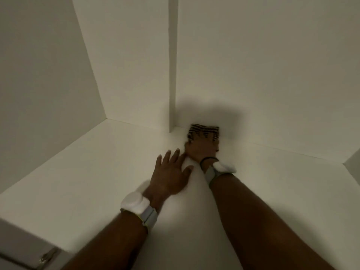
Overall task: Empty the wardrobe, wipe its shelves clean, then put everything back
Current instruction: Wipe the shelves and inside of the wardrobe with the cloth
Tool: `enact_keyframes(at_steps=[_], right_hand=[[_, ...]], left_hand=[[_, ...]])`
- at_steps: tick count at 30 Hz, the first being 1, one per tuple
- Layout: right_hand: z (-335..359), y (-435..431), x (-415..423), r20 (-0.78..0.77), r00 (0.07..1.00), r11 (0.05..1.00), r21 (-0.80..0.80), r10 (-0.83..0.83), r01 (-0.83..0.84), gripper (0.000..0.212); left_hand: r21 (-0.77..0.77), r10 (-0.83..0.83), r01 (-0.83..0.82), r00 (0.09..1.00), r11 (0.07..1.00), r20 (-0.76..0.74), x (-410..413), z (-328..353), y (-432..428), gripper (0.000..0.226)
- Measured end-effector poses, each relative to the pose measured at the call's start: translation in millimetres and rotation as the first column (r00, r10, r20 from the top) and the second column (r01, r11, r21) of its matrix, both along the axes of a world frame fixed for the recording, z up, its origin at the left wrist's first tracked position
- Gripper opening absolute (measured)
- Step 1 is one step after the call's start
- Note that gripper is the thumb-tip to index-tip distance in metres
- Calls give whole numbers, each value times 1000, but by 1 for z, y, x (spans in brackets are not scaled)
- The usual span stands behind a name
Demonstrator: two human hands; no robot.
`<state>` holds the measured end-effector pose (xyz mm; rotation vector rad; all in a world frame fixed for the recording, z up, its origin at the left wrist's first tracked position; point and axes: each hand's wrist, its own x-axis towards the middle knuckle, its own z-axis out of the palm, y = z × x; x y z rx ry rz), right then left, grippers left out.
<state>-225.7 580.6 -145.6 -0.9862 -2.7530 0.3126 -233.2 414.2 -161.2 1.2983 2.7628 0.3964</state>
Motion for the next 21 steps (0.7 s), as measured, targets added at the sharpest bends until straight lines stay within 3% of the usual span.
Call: enact_keyframes(at_steps=[3, 5, 9, 14, 18, 21], right_hand=[[9, -21, -47, 49, 978, 979, 11, 205, -206, 52], [12, -22, -58, 53, 975, 976, 7, 217, -218, 46], [9, -2, -31, 94, 970, 975, -43, 223, -220, 54], [-3, 57, 91, 22, 998, 998, -3, -66, 66, 52], [-6, 150, 259, 9, 929, 929, 15, -371, 371, 55], [-8, 203, 351, 30, 896, 896, 37, -444, 442, 60]], left_hand=[[17, -38, 39, 998, 999, -40, 0, 0, -8, 70], [9, -59, 60, 997, 998, -57, -2, -1, -8, 70], [25, -16, 17, 1000, 1000, -22, -2, -2, -7, 70], [-101, 71, -65, 995, 993, 65, 28, 16, 21, 70], [-86, -121, 126, 990, 988, 66, 94, 16, 56, 75], [-88, -130, 130, 992, 988, 4, 119, -3, 51, 78]])
